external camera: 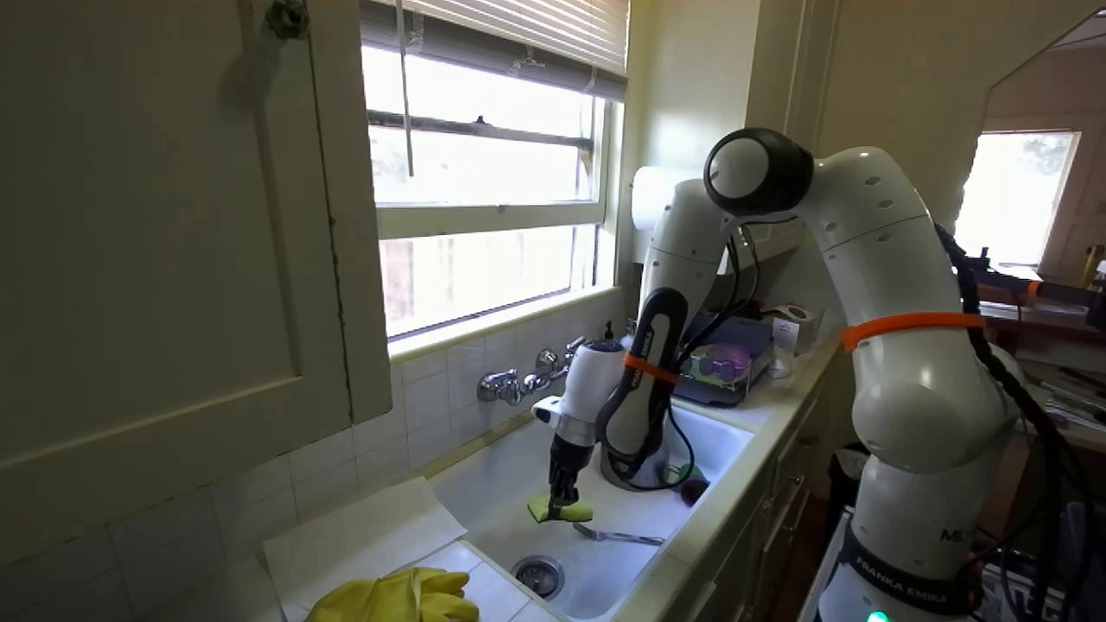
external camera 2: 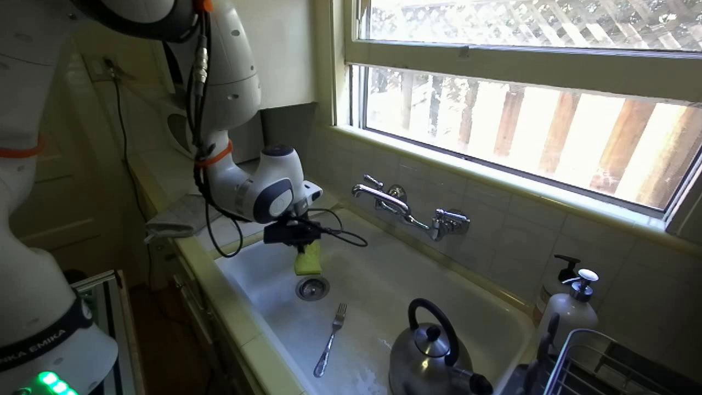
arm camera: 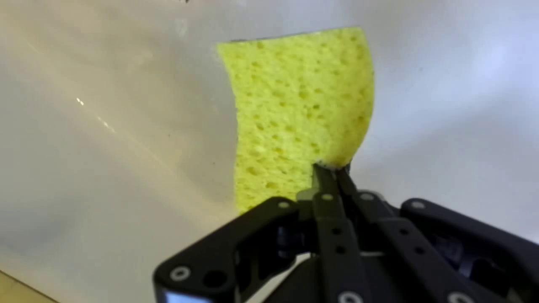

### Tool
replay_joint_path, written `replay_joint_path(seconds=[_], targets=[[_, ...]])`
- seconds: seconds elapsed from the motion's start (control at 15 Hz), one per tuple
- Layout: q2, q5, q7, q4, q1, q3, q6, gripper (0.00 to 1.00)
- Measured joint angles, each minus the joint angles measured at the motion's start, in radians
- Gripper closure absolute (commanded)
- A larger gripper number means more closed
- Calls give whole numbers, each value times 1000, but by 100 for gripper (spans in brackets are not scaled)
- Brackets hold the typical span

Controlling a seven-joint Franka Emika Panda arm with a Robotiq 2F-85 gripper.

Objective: Use the sponge to clean the sides of the sink

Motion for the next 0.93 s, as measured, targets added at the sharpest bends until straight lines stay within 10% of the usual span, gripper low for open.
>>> replay_joint_path(seconds=[0.93], targets=[[-21, 5, 51, -97, 318, -44, 180, 99]])
